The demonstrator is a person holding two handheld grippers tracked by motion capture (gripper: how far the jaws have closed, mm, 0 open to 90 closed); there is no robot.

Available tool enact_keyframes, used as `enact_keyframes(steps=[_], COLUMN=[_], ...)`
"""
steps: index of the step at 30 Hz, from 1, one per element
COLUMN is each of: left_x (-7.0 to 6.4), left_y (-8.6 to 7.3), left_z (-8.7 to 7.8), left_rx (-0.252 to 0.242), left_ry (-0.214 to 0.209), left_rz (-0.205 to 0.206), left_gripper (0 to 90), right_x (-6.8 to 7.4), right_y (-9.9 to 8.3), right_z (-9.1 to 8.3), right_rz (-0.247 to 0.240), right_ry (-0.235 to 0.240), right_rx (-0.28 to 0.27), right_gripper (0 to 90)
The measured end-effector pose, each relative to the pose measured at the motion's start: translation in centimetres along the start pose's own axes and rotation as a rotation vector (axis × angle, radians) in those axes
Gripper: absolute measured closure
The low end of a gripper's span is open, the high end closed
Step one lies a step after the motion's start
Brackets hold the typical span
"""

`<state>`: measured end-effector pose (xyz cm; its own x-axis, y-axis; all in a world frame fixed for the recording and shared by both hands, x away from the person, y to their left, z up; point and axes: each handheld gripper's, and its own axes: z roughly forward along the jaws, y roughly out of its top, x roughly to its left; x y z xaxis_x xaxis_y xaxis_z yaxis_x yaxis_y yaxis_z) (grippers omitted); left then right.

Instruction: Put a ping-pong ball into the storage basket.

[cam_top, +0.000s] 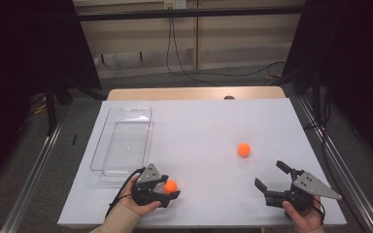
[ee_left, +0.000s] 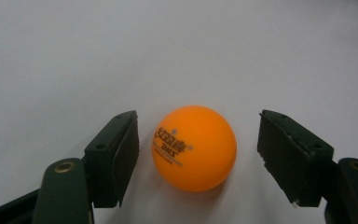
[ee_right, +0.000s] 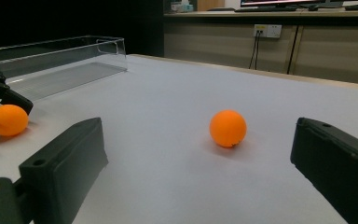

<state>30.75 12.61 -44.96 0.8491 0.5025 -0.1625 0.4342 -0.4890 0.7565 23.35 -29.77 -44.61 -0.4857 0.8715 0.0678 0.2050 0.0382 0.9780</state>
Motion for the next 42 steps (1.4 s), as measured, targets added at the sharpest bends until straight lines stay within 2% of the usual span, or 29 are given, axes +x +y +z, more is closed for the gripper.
enact_keyframes(steps=[27, 42], left_x=[0.17, 0.30], left_y=[-0.11, -0.12], left_z=[0.35, 0.34], left_rx=[0.039, 0.036], left_ry=[-0.004, 0.005], left_rz=[-0.018, -0.027], left_gripper=[36.8, 44.6], right_x=[-0.01, -0.03], right_y=[0.04, 0.04], right_z=[-0.07, -0.10], right_rz=[-0.005, -0.005], right_ry=[0.001, -0.003], right_rx=[-0.004, -0.005], right_gripper=[2.7, 3.1])
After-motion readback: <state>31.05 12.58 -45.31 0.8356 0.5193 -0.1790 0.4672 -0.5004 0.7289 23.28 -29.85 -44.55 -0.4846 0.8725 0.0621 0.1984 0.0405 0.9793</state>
